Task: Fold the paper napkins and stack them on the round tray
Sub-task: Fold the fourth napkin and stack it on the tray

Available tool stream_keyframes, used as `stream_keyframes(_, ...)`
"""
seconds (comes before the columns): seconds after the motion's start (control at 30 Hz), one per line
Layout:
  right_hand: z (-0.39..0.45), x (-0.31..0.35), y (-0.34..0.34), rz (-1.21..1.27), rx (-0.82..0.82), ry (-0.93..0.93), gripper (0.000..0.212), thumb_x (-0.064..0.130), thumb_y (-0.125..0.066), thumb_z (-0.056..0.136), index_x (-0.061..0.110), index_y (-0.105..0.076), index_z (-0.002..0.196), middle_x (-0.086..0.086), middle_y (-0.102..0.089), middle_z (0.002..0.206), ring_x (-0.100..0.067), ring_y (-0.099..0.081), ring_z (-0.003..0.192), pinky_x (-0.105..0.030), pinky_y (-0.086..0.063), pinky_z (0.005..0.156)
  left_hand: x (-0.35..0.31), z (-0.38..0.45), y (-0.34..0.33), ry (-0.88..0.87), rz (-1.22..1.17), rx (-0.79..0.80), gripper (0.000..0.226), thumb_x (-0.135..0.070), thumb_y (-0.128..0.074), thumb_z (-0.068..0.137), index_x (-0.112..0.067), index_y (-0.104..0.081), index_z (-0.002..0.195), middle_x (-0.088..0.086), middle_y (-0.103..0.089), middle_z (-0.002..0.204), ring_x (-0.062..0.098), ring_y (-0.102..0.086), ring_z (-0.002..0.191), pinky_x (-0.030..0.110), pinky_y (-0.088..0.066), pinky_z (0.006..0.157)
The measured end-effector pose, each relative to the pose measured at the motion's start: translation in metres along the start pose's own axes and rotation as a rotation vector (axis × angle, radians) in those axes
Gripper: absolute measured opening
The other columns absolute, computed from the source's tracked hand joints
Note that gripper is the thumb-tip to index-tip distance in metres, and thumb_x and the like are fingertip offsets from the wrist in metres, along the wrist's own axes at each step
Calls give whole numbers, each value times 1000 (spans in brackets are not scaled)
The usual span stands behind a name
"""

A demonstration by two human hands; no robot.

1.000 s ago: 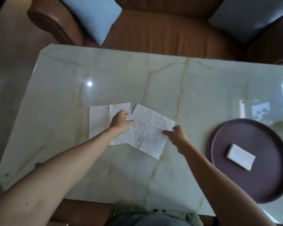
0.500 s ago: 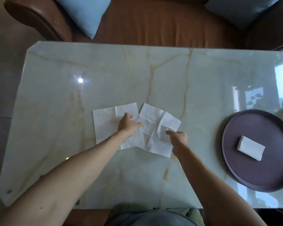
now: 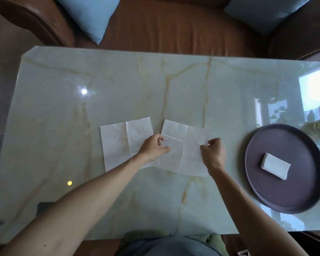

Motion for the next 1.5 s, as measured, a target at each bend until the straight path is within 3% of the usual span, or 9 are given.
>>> stream_keyframes(0.3, 13, 13, 41, -172, -34, 207, 29, 16, -60, 87, 10, -64, 115, -11, -74, 105, -37, -66, 98, -38, -50, 79, -26, 3, -41, 18, -50, 62, 52, -34, -73, 87, -15, -58, 132, -1, -59, 128, 17, -57, 120, 28, -44, 97)
stream_keyframes(0.53, -20, 31, -37, -5, 499, 345, 24, 37, -72, 89, 18, -64, 102, 4, -73, 86, -16, -73, 78, -29, -51, 64, -27, 7, -42, 70, -174, 12, 43, -46, -45, 99, -9, -66, 100, 11, -72, 106, 28, -67, 97, 33, -50, 80)
stream_keyframes(0.63, -1, 8, -21, -19, 286, 261, 12, 24, -60, 90, 15, -59, 81, 3, -64, 74, -26, -64, 71, -28, -40, 53, -30, 6, -41, 120, -324, 37, 40, -44, -41, 104, -10, -62, 109, 11, -70, 108, 27, -69, 100, 40, -54, 89)
stream_keyframes(0.7, 10, -25, -9, -58, 160, 89, 6, 21, -56, 89, 16, -57, 91, 3, -56, 86, -26, -57, 81, -30, -42, 59, -31, 6, -43, 155, -391, 47, 29, -41, -42, 105, -17, -59, 102, 3, -67, 97, 21, -68, 90, 39, -54, 90)
stream_keyframes(0.8, 7, -58, -16, -75, 186, -52, 36, 25, -64, 89, 6, -52, 117, -3, -50, 108, -29, -58, 98, -35, -49, 78, -29, 4, -55, 187, -383, 77, 20, -37, -51, 102, -20, -56, 91, 1, -61, 92, 19, -68, 82, 34, -52, 82)
stream_keyframes(0.93, -4, -72, -40, 133, 278, -162, 36, 24, -73, 84, 7, -48, 104, -6, -57, 101, -24, -58, 87, -33, -47, 67, -20, 1, -71, 238, -472, 50, 39, -27, -70, 91, -12, -47, 118, 7, -62, 94, 22, -63, 80, 34, -52, 75)
stream_keyframes(1.13, 0, -72, -32, 110, 252, -109, 18, 25, -71, 77, 15, -56, 73, -4, -63, 79, -25, -58, 73, -34, -43, 61, -21, -1, -80, 217, -382, 34, 25, -20, -74, 87, -8, -57, 101, 5, -63, 79, 20, -59, 69, 27, -48, 59)
stream_keyframes(1.33, -10, -7, 10, -423, 338, 506, 12, 23, -63, 90, 14, -60, 98, -8, -69, 98, -34, -62, 89, -34, -38, 67, -125, -16, -50, -513, 509, -86, 74, -37, -79, 79, -19, -45, 143, 5, -50, 142, 25, -49, 130, 40, -43, 106)
stream_keyframes(1.5, -30, 41, 44, -657, 323, 868, 16, 27, -60, 95, 16, -61, 106, -4, -70, 104, -32, -66, 94, -31, -30, 72, -182, -42, -90, -798, 883, 181, 55, -43, -70, 89, -25, -56, 140, -3, -52, 148, 19, -43, 140, 39, -31, 109)
Point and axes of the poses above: each hand's wrist, its own z-axis towards the middle knuckle, its own y-axis out of the back of the hand, x = y × z, the point moved 10 cm from there along z, towards the middle knuckle
